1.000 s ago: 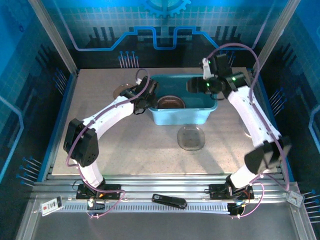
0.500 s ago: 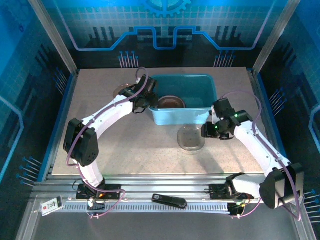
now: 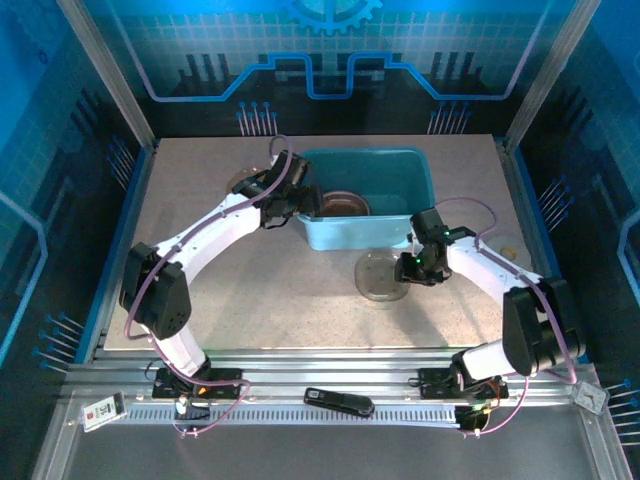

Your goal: Place the plates into the plastic bin on the countertop

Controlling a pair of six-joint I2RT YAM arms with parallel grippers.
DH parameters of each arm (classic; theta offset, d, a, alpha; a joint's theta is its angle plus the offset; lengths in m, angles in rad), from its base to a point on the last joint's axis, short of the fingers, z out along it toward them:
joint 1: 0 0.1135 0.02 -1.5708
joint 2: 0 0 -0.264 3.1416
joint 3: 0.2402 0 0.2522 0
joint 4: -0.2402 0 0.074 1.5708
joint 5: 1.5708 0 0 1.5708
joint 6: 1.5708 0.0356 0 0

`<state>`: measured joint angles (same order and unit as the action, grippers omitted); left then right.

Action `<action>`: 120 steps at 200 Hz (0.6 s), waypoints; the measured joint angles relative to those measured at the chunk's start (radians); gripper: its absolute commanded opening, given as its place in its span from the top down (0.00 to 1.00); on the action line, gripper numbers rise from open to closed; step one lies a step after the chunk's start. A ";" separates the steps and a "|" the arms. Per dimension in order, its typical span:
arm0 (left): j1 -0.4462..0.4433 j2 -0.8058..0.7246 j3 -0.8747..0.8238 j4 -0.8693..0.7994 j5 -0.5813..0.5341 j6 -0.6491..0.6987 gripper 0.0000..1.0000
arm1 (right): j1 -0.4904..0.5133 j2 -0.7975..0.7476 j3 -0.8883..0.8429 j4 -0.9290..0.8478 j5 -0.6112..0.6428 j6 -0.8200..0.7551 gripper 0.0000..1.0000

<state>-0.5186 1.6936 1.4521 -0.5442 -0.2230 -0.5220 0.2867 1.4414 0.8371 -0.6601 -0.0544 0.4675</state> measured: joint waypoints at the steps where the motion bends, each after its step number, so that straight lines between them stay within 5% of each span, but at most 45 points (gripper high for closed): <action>1: 0.000 -0.002 -0.001 0.001 0.000 0.000 0.28 | 0.000 0.003 0.000 0.002 0.000 0.000 0.59; 120: 0.006 -0.062 -0.017 0.011 0.000 0.005 0.26 | -0.008 0.037 0.020 0.027 0.010 -0.039 0.60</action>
<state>-0.5129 1.6318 1.4349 -0.5335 -0.2230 -0.5175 0.2783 1.4788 0.8574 -0.6334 -0.0441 0.4282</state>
